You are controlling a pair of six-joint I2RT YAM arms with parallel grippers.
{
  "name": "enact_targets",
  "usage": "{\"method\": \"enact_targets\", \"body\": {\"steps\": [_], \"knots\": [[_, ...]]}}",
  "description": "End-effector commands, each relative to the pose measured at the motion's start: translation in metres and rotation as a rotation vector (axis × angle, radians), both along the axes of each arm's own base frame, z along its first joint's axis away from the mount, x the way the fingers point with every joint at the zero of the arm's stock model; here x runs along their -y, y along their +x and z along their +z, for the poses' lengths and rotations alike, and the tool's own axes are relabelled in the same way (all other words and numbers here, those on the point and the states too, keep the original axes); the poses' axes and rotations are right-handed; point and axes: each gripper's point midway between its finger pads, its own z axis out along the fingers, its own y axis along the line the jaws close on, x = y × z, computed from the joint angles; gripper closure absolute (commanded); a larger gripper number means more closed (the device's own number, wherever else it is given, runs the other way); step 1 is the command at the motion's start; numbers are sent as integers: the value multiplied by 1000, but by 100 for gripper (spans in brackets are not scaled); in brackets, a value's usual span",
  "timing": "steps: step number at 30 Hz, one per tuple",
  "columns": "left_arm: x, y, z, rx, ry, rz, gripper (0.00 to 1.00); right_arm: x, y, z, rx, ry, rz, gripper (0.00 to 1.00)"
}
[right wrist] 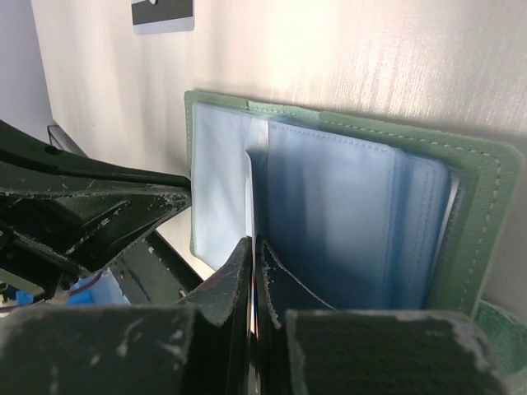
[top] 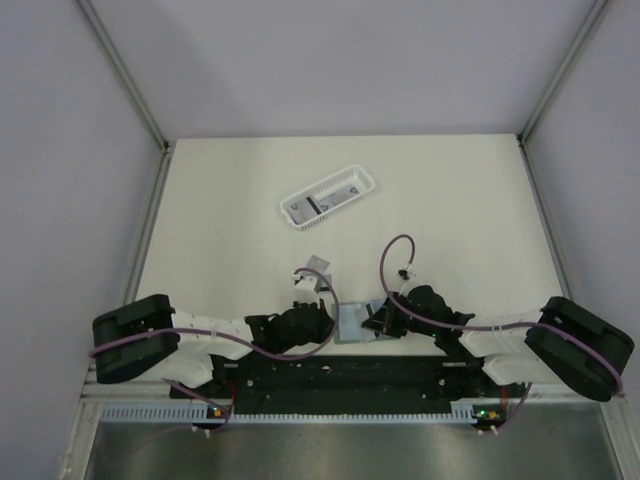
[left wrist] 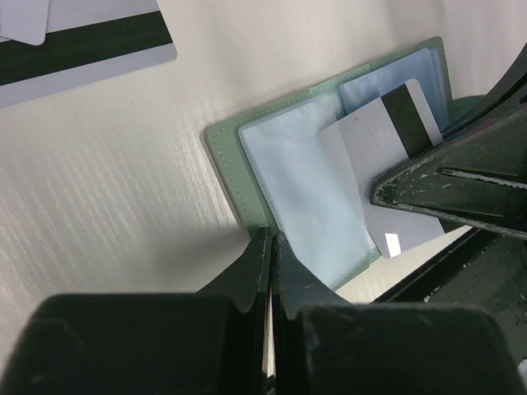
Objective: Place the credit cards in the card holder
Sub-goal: Insert the credit card into the card holder.
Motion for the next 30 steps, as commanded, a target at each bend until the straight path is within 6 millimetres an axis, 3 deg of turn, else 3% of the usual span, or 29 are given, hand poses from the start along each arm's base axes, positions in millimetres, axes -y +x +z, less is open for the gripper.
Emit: {"method": "enact_targets", "body": {"steps": [1,12,20,30], "knots": [[-17,-13,-26,-61,108,-29,100,-5,10,0,14,0,3,100],[-18,-13,-25,-58,105,-30,100,-15,14,-2,17,54,5,100],[-15,-12,-23,-53,98,-33,100,-3,14,-1,38,4,-12,66],[-11,-13,-23,-55,89,-45,100,20,15,0,76,-120,-38,62]]}}
